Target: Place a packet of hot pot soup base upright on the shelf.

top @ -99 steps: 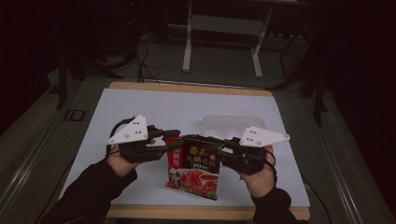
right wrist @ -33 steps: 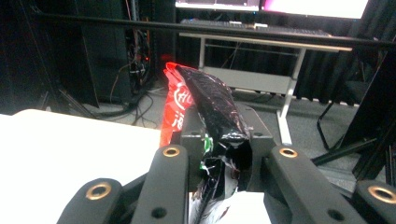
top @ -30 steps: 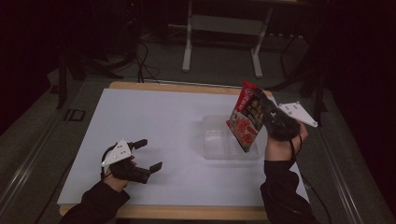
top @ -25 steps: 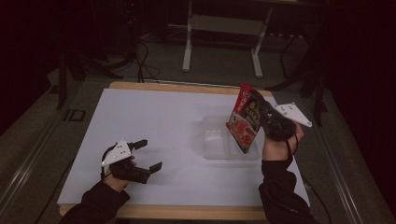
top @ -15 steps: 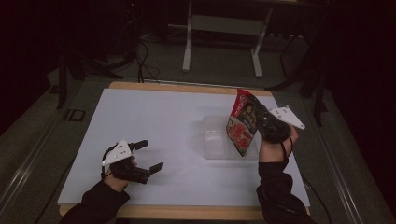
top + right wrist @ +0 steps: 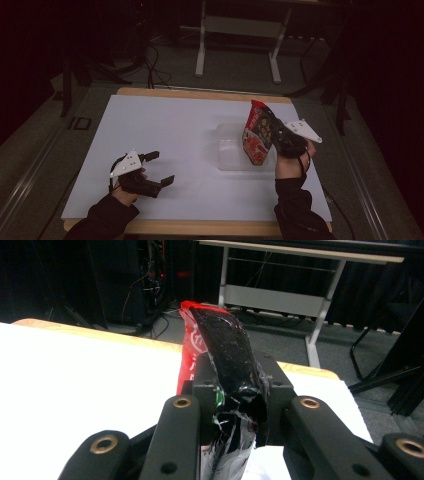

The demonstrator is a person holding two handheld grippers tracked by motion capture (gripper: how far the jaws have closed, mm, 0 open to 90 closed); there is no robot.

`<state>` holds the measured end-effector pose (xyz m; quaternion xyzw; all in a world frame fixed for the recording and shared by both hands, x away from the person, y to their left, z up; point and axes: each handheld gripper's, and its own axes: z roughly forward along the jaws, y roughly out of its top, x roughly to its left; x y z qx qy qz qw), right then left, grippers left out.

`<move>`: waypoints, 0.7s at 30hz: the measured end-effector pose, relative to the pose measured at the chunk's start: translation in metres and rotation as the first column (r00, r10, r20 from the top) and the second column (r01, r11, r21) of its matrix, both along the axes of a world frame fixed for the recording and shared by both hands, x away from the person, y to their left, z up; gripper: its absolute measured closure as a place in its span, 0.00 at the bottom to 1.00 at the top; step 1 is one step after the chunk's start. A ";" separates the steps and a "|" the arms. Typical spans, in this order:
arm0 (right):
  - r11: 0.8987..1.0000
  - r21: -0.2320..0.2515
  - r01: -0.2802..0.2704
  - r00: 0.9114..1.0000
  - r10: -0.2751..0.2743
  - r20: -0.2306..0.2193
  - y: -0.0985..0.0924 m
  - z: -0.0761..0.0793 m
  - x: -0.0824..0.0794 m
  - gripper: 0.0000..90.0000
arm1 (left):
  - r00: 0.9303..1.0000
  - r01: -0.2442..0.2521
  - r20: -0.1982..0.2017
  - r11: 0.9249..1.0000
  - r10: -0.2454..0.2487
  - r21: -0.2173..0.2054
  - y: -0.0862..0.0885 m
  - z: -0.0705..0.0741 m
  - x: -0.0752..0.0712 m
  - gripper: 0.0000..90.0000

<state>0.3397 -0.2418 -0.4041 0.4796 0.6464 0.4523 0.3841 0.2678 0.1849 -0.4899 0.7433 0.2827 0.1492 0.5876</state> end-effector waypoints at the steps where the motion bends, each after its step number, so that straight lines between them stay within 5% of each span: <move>1: 1.000 -0.001 -0.001 1.000 0.001 -0.004 0.000 -0.001 -0.001 0.84 | 1.000 0.001 0.000 1.000 -0.001 0.001 0.000 0.000 0.000 0.01; 12: 0.999 0.028 -0.016 1.000 0.016 -0.012 -0.007 -0.015 -0.015 0.83 | 1.000 0.009 -0.002 1.000 -0.009 0.004 -0.001 0.000 0.000 0.01; 21: 0.998 0.051 -0.024 0.999 0.026 -0.040 -0.013 -0.013 -0.011 0.81 | 1.000 0.011 -0.008 1.000 -0.011 0.000 0.000 -0.002 0.001 0.01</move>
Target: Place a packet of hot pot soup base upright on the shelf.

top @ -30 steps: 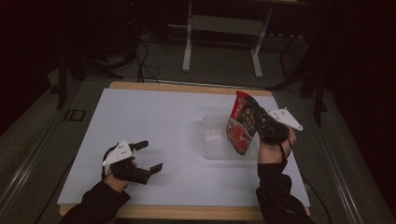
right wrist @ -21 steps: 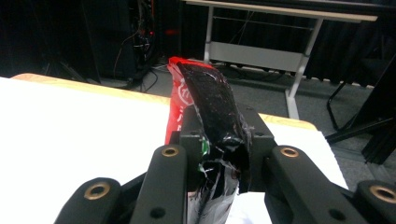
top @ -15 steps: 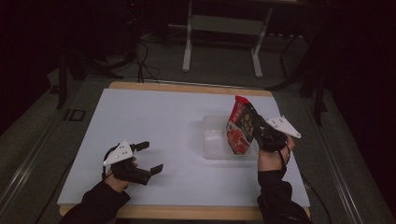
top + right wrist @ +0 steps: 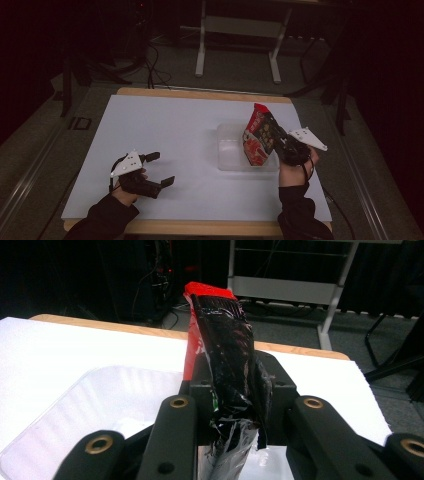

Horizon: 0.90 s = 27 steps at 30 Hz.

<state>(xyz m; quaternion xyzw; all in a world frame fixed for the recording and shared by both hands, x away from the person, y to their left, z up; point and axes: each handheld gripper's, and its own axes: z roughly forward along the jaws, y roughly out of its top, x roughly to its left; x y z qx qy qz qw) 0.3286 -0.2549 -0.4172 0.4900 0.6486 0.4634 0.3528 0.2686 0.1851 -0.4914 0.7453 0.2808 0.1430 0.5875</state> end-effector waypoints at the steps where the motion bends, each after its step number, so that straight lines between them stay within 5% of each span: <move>1: 1.000 0.003 -0.001 1.000 0.001 -0.005 -0.001 0.001 0.001 0.80 | 1.000 0.001 -0.001 1.000 -0.001 0.000 0.000 0.000 0.000 0.01; 8: 1.000 0.013 -0.025 1.000 0.025 -0.008 -0.002 0.009 0.002 0.62 | 1.000 0.000 0.001 1.000 0.000 0.001 0.001 0.001 0.000 0.01; 19: 0.996 -0.021 -0.083 0.994 0.084 0.070 0.006 0.040 -0.002 0.31 | 1.000 0.008 -0.003 1.000 -0.008 0.000 0.001 0.000 -0.001 0.01; 27: 0.976 -0.018 -0.217 0.971 0.218 0.102 0.018 0.062 -0.005 0.14 | 1.000 0.010 0.000 1.000 -0.010 -0.007 0.001 0.001 -0.001 0.01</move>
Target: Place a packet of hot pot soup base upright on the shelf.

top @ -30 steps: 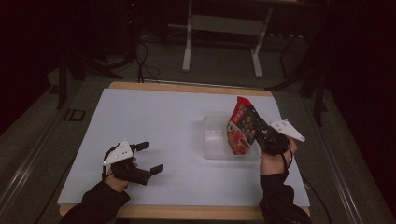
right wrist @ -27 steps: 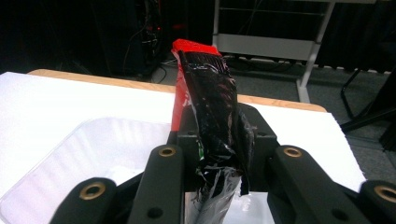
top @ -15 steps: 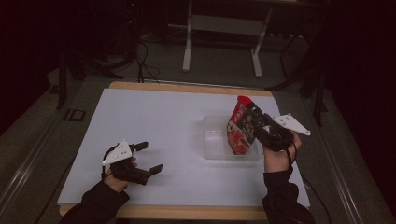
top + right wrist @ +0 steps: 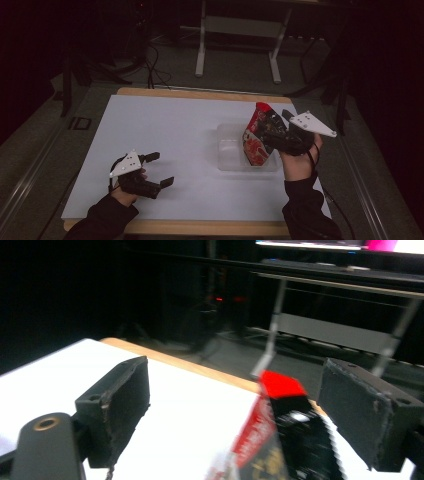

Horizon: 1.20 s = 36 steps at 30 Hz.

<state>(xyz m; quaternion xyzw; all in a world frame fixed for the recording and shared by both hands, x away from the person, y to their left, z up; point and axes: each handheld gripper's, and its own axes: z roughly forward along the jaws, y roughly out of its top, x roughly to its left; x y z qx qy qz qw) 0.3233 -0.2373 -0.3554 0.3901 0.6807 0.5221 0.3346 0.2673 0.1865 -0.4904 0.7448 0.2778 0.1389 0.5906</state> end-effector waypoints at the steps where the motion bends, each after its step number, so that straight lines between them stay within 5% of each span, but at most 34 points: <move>1: 1.000 0.009 -0.014 1.000 0.014 0.004 0.002 0.002 -0.001 0.13 | 1.000 -0.001 0.000 1.000 0.001 0.001 0.000 0.000 0.000 0.01; 12: 0.986 -0.008 -0.169 0.986 0.169 0.009 0.022 0.005 -0.017 0.12 | 1.000 0.001 0.004 1.000 -0.001 -0.002 0.000 0.001 -0.001 0.01; 20: 0.960 -0.018 -0.281 0.960 0.281 -0.005 0.029 -0.005 -0.022 0.13 | 1.000 0.008 0.004 1.000 -0.008 0.007 -0.001 0.000 -0.001 0.01; 36: 0.930 -0.027 -0.366 0.929 0.363 -0.077 0.034 -0.035 -0.038 0.13 | 1.000 0.007 0.006 1.000 -0.007 0.002 -0.001 0.000 -0.002 0.01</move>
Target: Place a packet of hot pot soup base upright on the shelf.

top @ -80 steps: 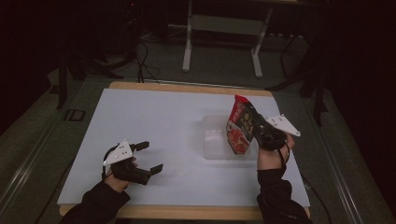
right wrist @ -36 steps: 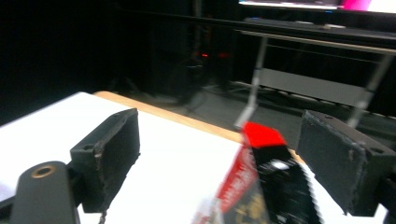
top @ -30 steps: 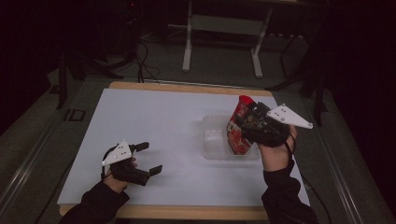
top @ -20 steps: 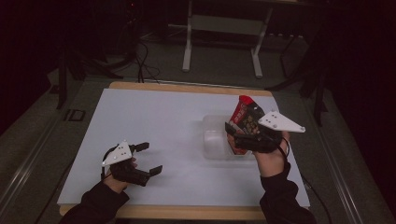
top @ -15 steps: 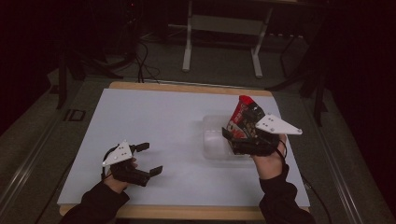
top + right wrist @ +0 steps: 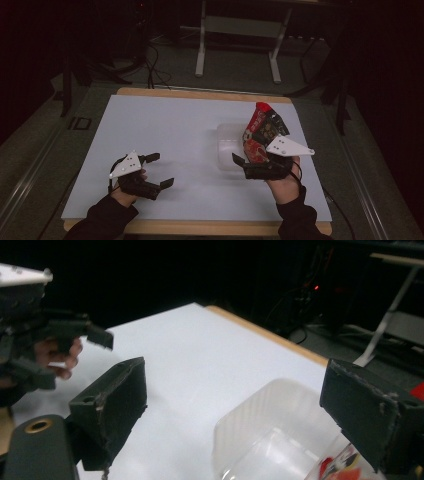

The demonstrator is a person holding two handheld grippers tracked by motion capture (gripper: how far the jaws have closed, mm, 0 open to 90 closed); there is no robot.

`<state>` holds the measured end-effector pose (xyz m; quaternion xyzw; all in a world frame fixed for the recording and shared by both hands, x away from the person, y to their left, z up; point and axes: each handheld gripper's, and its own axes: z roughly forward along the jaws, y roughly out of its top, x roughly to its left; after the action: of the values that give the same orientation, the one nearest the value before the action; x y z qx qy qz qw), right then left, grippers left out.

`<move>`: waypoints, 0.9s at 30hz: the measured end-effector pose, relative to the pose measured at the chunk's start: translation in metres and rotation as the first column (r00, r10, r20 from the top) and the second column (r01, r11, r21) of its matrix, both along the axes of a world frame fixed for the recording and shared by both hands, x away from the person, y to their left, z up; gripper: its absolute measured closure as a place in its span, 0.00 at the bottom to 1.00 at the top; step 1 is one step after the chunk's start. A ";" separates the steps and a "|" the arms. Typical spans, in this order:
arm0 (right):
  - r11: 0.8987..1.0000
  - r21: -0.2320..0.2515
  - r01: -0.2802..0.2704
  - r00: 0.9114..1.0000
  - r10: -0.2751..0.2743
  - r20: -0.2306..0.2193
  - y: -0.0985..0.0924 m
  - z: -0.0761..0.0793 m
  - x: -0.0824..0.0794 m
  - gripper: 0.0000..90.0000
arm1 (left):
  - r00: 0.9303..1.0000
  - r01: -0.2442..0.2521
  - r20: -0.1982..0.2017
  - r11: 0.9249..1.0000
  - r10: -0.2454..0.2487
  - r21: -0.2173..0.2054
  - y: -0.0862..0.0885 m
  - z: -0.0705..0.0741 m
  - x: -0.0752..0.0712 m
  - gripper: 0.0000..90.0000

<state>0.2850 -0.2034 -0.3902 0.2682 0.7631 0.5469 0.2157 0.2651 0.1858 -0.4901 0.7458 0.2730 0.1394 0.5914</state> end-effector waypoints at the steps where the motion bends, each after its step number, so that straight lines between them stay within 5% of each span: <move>1: 1.000 -0.006 -0.002 1.000 0.002 -0.005 0.000 -0.003 -0.001 0.13 | 1.000 0.003 0.001 1.000 -0.003 0.000 0.000 0.000 0.000 0.01; 13: 0.999 0.001 -0.052 0.998 0.051 -0.039 -0.006 -0.031 -0.009 0.13 | 1.000 0.015 0.006 1.000 -0.015 -0.002 0.000 0.001 -0.001 0.01; 27: 1.000 -0.014 -0.023 0.996 0.022 -0.088 -0.026 -0.054 -0.016 0.13 | 0.999 0.046 0.022 0.999 -0.046 -0.007 -0.002 0.003 -0.004 0.01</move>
<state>0.2691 -0.2298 -0.4446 0.2817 0.7789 0.5313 0.1779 0.2611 0.1842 -0.4875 0.7481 0.2500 0.1327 0.6002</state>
